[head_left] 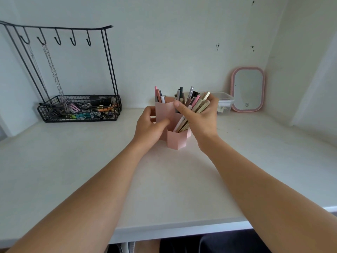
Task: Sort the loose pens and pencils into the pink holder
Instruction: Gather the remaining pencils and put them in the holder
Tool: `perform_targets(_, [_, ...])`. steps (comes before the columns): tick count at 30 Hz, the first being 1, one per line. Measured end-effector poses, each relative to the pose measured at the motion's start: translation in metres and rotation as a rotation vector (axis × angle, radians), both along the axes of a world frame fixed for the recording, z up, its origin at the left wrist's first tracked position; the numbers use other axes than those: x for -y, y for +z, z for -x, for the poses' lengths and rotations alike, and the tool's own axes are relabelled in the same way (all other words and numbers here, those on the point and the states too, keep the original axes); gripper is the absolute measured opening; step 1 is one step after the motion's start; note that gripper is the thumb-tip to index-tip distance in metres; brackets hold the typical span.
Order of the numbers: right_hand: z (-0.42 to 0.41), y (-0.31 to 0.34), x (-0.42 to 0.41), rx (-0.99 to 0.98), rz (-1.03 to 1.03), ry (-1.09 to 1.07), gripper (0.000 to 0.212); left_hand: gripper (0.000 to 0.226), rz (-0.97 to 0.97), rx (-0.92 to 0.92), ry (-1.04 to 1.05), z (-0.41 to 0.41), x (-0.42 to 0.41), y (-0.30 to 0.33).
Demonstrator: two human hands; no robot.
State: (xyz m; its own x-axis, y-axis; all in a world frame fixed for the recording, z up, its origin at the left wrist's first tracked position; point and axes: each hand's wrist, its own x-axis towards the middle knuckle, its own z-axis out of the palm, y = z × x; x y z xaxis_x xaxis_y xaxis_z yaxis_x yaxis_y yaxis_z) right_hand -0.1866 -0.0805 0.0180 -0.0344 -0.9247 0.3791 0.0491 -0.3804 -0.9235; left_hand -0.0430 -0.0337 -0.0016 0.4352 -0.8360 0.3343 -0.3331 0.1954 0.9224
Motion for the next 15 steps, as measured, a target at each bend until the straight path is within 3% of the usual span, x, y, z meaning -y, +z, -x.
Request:
perform_targets(6, [0.000, -0.007, -0.003, -0.093, -0.106, 0.316, 0.096, 0.053, -0.008, -0.006, 0.025, -0.004, -0.002, 0.002])
perform_targets(9, [0.004, -0.008, -0.011, -0.181, -0.122, 0.427, 0.087, 0.045, 0.000, -0.066, 0.041, -0.011, -0.001, 0.002])
perform_targets(11, [0.003, -0.013, -0.014, -0.266, -0.121, 0.464, 0.079, 0.043, -0.003, -0.107, 0.061, -0.014, -0.002, 0.003])
perform_targets(15, [-0.016, -0.021, -0.011, -0.408, -0.061, 0.320, 0.065, 0.048, -0.021, -0.278, 0.082, -0.026, 0.003, 0.006])
